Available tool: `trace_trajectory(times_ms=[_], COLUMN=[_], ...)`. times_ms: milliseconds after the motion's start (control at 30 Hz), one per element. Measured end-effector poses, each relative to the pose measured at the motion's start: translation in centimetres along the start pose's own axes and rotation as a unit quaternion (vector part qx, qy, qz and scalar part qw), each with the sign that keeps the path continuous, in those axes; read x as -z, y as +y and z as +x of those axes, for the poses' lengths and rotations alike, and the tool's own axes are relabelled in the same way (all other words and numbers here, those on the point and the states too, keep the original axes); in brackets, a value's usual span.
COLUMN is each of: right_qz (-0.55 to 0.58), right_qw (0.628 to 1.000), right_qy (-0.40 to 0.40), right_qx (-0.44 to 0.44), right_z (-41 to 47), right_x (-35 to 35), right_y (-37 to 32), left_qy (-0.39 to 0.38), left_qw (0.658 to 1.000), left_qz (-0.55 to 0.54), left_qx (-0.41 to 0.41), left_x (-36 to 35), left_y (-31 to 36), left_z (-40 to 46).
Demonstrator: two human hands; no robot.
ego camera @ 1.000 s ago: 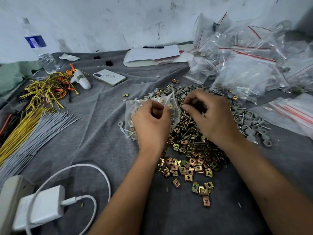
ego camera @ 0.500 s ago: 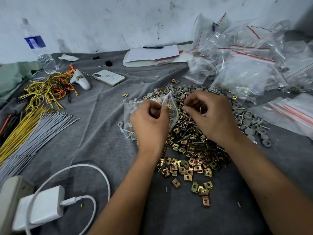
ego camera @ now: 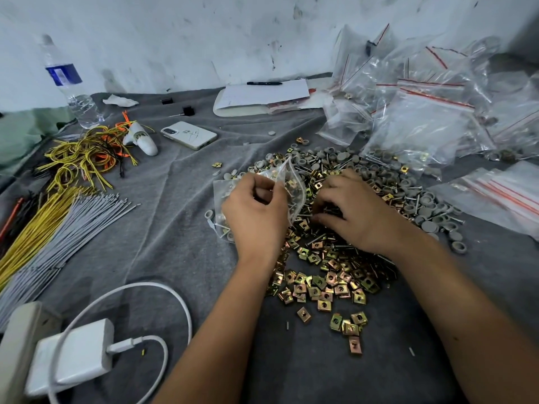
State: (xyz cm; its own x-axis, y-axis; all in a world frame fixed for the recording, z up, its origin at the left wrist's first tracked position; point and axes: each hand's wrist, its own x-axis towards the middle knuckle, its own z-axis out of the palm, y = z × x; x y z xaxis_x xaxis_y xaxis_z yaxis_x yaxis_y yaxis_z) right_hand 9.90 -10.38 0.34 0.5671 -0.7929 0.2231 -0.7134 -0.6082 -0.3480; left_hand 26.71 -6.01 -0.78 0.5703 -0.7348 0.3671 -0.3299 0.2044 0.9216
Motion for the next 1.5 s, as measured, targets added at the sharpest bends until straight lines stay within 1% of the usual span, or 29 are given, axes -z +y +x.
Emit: trace_trajectory(times_ms=[33, 100, 167, 200, 333, 533, 600, 700, 767, 900, 1000, 1200, 1433, 1500], right_qz=[0.035, 0.117, 0.154, 0.158, 0.154, 0.138, 0.141, 0.129, 0.091, 0.001, -0.034, -0.058, -0.023, -0.036], right_qw=[0.999, 0.985, 0.967, 0.962, 0.961, 0.962, 0.958, 0.951, 0.959, 0.991, 0.995, 0.994, 0.987, 0.990], right_qy=[0.035, 0.127, 0.204, 0.222, 0.216, 0.216, 0.237, 0.278, 0.267, 0.136, 0.092, 0.085, 0.154, 0.131], right_qx=[-0.009, -0.019, 0.005, 0.023, 0.074, 0.094, 0.082, 0.038, 0.012, 0.002, -0.001, -0.042, -0.050, -0.037], right_z=[0.0, -0.2, -0.2, -0.2, -0.2, -0.1, -0.1, 0.0, 0.1, 0.3, 0.5, 1.0, 0.5, 0.5], right_x=[-0.1, -0.1, 0.1, 0.2, 0.1, -0.3, -0.3, -0.3, -0.5, -1.2, -1.5, -1.7, -1.3, -1.3], right_y=[-0.1, -0.6, -0.9, -1.1, -1.5, -1.6, -1.4, -0.9, -0.4, -0.2, -0.6, -1.1, -0.2, -0.3], left_qy=[-0.003, -0.011, -0.021, -0.025, -0.029, -0.035, -0.032, 0.001, 0.020, 0.043, 0.044, 0.039, 0.033, 0.032], left_qw=[1.000, 1.000, 0.999, 0.999, 0.998, 0.999, 0.999, 1.000, 0.999, 0.998, 0.998, 0.998, 0.998, 0.998], left_qz=[0.002, 0.011, 0.025, 0.031, 0.039, 0.027, 0.014, -0.006, -0.015, -0.020, -0.019, -0.014, -0.012, -0.010], left_qx=[-0.002, -0.008, -0.016, -0.022, -0.037, -0.019, -0.006, 0.019, 0.034, 0.045, 0.047, 0.051, 0.048, 0.049], left_x=[0.0, 0.0, -0.1, -0.2, -0.2, -0.1, 0.0, 0.1, 0.1, 0.3, 0.3, 0.3, 0.3, 0.3], left_y=[-0.1, -0.1, 0.1, 0.1, 0.1, 0.1, 0.1, 0.1, 0.2, 0.4, 0.5, 0.6, 0.6, 0.6], left_z=[0.0, 0.0, -0.2, -0.2, -0.4, -0.3, -0.2, 0.0, 0.1, 0.2, 0.2, 0.2, 0.2, 0.1])
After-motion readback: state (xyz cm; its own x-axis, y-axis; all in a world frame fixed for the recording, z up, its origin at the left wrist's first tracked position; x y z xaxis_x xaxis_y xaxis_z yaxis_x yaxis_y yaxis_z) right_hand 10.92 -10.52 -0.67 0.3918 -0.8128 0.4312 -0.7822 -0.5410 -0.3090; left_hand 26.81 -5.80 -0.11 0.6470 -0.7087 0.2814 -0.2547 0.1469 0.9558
